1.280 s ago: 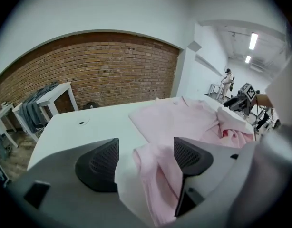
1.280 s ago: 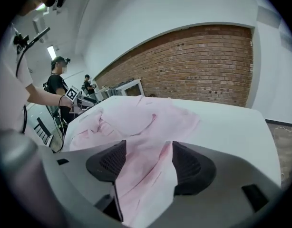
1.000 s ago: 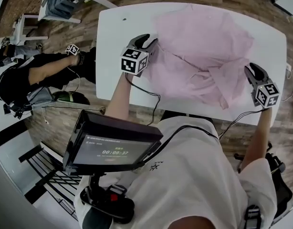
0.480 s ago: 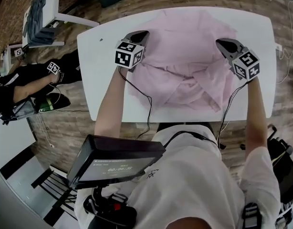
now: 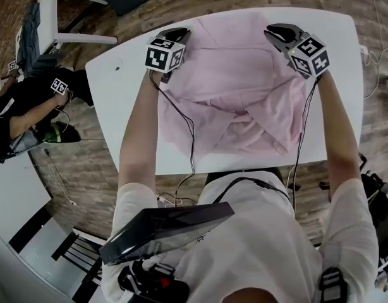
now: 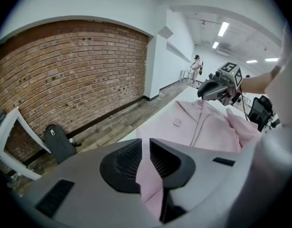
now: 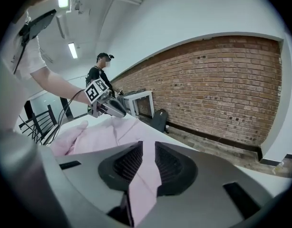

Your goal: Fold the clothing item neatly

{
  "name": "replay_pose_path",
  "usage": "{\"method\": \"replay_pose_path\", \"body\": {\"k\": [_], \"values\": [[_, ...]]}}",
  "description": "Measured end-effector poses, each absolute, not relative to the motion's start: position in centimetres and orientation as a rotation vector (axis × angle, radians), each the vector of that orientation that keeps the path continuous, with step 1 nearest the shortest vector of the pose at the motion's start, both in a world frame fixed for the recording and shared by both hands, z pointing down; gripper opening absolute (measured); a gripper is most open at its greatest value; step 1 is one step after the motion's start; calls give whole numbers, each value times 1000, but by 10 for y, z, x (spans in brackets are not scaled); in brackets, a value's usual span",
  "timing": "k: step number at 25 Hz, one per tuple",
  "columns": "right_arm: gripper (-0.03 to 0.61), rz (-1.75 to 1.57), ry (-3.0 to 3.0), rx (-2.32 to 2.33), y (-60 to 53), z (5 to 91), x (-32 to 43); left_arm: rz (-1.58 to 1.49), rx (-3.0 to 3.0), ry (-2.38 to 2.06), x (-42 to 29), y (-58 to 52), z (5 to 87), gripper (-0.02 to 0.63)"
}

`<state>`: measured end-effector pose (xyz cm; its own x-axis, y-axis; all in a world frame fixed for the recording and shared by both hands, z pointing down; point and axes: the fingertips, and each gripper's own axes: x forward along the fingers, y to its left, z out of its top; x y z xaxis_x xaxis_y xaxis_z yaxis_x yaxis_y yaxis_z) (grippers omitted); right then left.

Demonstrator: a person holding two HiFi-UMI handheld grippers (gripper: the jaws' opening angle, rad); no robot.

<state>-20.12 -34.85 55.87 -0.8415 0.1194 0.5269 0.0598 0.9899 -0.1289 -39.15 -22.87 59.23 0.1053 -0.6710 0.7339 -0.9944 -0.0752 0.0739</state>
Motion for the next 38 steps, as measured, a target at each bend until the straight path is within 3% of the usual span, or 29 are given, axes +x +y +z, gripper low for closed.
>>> {"method": "replay_pose_path", "body": {"k": [3, 6, 17, 20, 22, 30, 38], "values": [[110, 141, -2536, -125, -365, 570, -210, 722, 1805, -1596, -393, -242, 599, 68], [131, 124, -2497, -130, -375, 581, -223, 701, 1791, -1552, -394, -252, 607, 107], [138, 211, -2373, -67, -407, 612, -247, 744, 1710, -1479, -398, -263, 629, 109], [84, 159, -2312, -87, -402, 623, -245, 751, 1716, -1459, -395, -264, 628, 105], [27, 128, -2305, -108, -397, 625, -246, 772, 1724, -1460, -392, -264, 628, 66], [20, 30, -2462, -144, -380, 575, -242, 812, 1847, -1588, -385, -257, 591, 38], [20, -295, -2540, -246, -302, 528, -186, 1015, 2040, -1776, -336, -186, 548, 38]]}}
